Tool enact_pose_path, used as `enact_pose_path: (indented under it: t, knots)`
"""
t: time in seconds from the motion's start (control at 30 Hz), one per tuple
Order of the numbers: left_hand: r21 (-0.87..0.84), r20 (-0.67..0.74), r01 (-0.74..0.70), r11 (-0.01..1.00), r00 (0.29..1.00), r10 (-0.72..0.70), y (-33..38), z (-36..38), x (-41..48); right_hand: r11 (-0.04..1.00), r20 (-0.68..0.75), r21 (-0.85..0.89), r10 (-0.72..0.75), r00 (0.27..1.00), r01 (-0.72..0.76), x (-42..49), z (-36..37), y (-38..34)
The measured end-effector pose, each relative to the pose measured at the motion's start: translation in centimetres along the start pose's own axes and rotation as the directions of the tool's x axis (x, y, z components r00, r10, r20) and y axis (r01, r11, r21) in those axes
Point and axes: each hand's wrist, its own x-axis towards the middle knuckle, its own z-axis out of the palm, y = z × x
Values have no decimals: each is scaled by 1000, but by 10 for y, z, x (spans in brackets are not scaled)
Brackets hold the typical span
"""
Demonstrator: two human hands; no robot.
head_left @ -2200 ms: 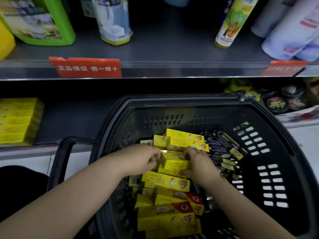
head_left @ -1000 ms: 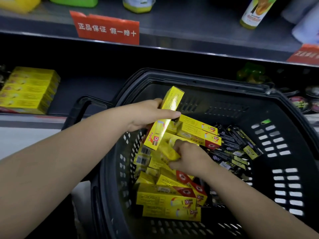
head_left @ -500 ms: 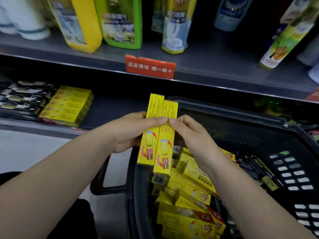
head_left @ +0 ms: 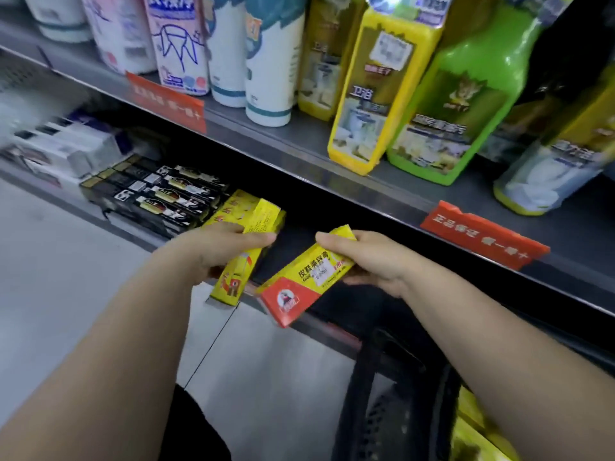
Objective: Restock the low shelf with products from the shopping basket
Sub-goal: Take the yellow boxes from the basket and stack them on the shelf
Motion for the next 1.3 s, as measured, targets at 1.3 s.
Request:
enact_pose_path:
  t: [1.3]
  knots:
    - [86, -45, -112, 990, 992, 116, -39, -82, 100, 371, 279, -729, -605, 745, 575, 156, 104, -48]
